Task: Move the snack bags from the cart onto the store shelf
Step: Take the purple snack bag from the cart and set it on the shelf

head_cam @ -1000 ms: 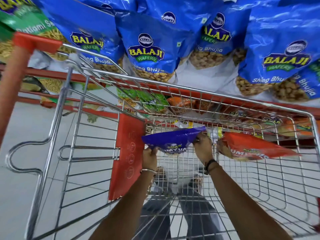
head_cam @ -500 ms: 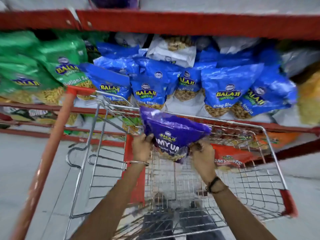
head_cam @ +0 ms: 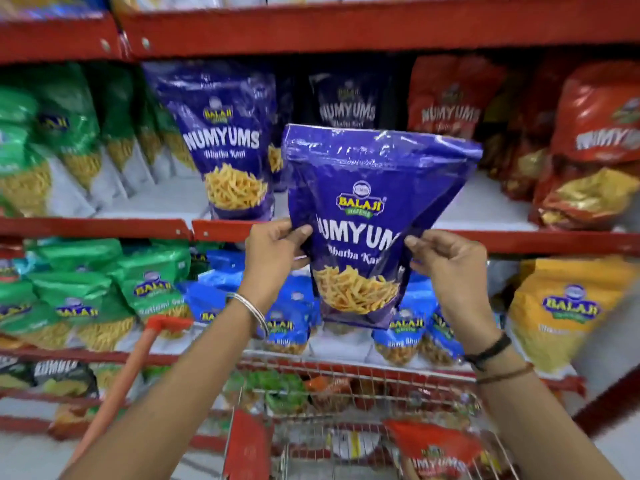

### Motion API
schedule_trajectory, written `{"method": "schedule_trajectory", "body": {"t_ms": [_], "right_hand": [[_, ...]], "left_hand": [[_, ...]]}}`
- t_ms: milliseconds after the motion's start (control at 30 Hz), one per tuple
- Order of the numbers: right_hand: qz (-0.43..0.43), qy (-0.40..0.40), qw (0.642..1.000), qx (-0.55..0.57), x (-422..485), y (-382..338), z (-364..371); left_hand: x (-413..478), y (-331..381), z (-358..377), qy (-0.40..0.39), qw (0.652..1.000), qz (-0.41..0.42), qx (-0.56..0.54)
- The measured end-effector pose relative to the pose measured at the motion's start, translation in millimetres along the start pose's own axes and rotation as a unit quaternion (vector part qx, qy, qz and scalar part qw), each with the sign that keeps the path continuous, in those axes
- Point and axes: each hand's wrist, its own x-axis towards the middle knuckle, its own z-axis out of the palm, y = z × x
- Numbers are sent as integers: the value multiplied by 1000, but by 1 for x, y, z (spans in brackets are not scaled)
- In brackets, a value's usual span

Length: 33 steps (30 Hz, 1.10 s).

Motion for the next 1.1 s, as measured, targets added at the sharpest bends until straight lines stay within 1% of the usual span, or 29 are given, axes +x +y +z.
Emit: {"method": "schedule_trajectory", "body": {"t_ms": [133, 267, 433, 567, 733, 800, 867, 933, 967, 1033, 1067, 1100], "right_hand": [[-29, 29, 999, 31, 58, -31, 13], [-52, 52, 996, 47, 107, -38, 31], [-49, 49, 995, 73, 153, -11, 52], [-36, 40, 997, 59, 178, 29, 67], [-14, 62, 997, 50, 205, 51, 83], [4, 61, 995, 80, 216, 56, 87], [18, 30, 996, 86, 224, 58, 87], [36, 3, 998, 59, 230, 62, 84], [41, -4, 999, 32, 231, 65, 80], [60, -34, 996, -47, 228, 72, 75], [80, -67, 992, -75, 225, 77, 73], [102, -101, 986, -80, 219, 78, 73]], "left_hand": [[41, 39, 15, 5, 999, 40, -3], [78, 53, 27, 45, 996, 78, -24], [129, 27, 27, 86, 990, 103, -41], [155, -1, 25, 106, 987, 94, -71], [185, -19, 32, 123, 987, 77, -63], [200, -19, 35, 115, 989, 70, -68], [211, -18, 38, 104, 991, 60, -65], [219, -22, 37, 99, 992, 74, 6], [218, -23, 37, 83, 993, 79, 41], [211, -29, 40, 32, 994, 71, 75], [207, -34, 41, -5, 995, 56, 81], [204, -40, 42, -40, 995, 42, 78]]}}
